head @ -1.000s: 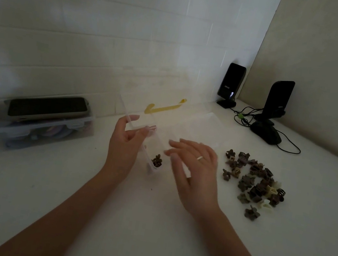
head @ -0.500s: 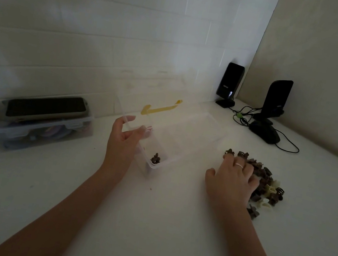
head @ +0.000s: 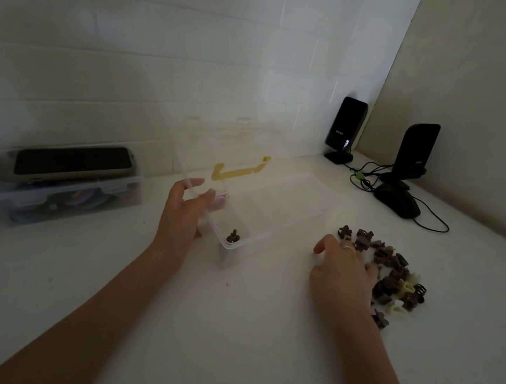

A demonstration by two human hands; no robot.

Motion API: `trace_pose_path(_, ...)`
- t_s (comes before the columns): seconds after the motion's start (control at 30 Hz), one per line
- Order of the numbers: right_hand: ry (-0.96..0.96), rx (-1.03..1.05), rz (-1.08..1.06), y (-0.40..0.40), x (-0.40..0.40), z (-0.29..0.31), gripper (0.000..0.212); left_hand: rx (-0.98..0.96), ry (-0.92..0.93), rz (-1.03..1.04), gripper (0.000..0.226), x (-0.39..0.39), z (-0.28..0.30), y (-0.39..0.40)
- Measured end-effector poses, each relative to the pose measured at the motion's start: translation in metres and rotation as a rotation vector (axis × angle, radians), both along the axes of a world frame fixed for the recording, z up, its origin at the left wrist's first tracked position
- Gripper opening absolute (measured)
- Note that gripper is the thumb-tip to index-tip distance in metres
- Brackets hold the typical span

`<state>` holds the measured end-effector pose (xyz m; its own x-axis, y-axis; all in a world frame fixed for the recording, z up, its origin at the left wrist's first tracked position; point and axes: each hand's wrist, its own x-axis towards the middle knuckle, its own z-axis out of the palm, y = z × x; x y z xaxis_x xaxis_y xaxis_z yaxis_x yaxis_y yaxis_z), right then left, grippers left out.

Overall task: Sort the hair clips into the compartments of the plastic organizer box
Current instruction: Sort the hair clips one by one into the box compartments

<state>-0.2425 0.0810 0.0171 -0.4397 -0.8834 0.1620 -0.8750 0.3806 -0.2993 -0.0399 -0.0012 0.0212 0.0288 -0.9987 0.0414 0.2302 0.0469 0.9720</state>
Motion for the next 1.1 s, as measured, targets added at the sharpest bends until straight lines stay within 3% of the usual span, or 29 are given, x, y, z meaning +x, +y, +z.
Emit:
trace_pose_path(0.37, -0.532, -0.562, 0.459, -0.001, 0.019, 0.009, 0.035, -0.004, 0.026, -0.016, 0.020, -0.001, -0.001, 0.000)
trace_pose_path(0.6, -0.787, -0.602, 0.562, 0.004, 0.026, 0.015, 0.037, -0.001, 0.011, -0.007, 0.019, -0.001, -0.001, 0.000)
trace_pose_path(0.77, -0.648, -0.616, 0.552, 0.004, 0.026, 0.014, 0.028, -0.037, -0.022, -0.003, 0.019, -0.001, -0.001, 0.002)
trace_pose_path(0.97, -0.402, -0.775, 0.621, 0.002, 0.048, 0.007, 0.020, -0.271, -0.230, 0.014, 0.022, -0.003, -0.006, 0.007)
trace_pose_path(1.1, -0.244, -0.635, 0.663, -0.003, 0.057, 0.001, 0.018, -0.292, -0.256, 0.020, 0.021, -0.005, -0.006, 0.009)
